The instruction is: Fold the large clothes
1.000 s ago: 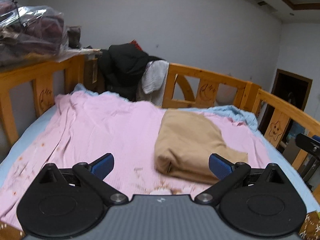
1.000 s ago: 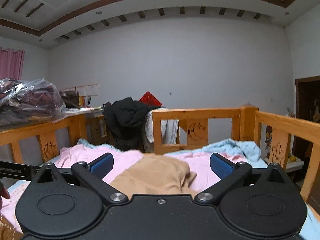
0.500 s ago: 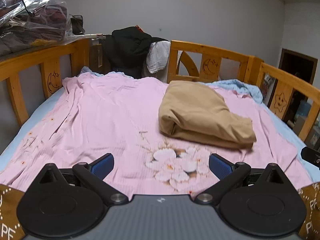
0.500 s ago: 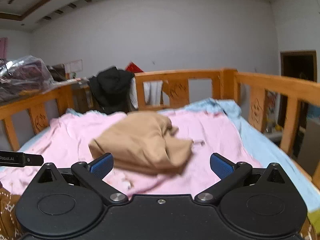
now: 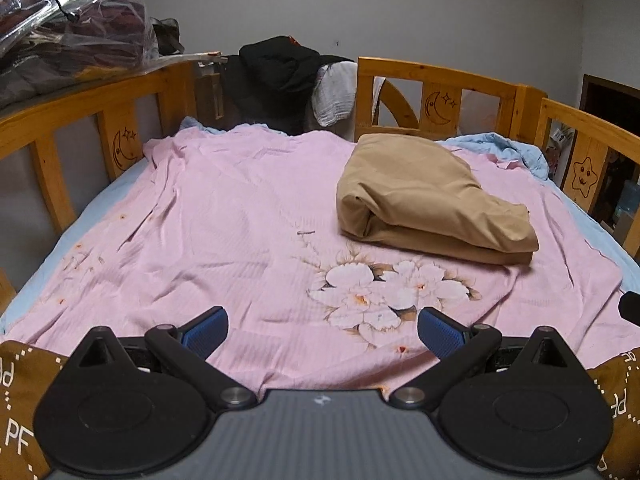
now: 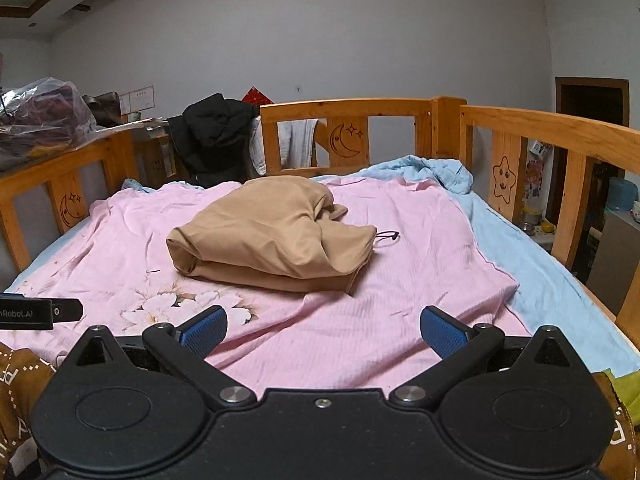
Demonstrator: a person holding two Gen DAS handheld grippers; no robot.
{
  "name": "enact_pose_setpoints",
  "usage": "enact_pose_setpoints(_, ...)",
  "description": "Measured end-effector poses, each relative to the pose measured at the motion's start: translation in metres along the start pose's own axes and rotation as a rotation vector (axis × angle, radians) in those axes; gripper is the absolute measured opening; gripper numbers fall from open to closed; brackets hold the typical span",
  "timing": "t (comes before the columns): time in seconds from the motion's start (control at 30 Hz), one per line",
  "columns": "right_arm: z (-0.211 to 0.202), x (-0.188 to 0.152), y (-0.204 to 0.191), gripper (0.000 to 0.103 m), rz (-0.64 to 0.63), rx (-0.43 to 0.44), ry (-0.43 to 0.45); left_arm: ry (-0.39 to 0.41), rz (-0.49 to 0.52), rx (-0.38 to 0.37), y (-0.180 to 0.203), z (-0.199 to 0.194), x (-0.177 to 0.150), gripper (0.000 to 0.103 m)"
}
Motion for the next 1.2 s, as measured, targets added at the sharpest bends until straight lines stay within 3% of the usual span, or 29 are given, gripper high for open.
enact_pose_setpoints(0.3, 0.013, -0.008, 0.003, 0.102, 0.007, 0.003, -0.050, -0.015, 0.013, -0.005, -0.001, 0.003, -0.004, 0.103)
enact_pose_setpoints(1.2, 0.015, -0.009, 0.003, 0.102, 0.007, 0.002, -0.060, -0.013, 0.011, -0.006, -0.003, 0.003, -0.003, 0.103)
Point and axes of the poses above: each gripper's, at about its wrist camera, not at the fingertips, and z roughly the way its jaws point, y to its right, x to its top, the point moved 8 cm from there along z, roughly the way its jaws point, and after that the axes turned 6 degrees about -z, right-handed, at the moved point
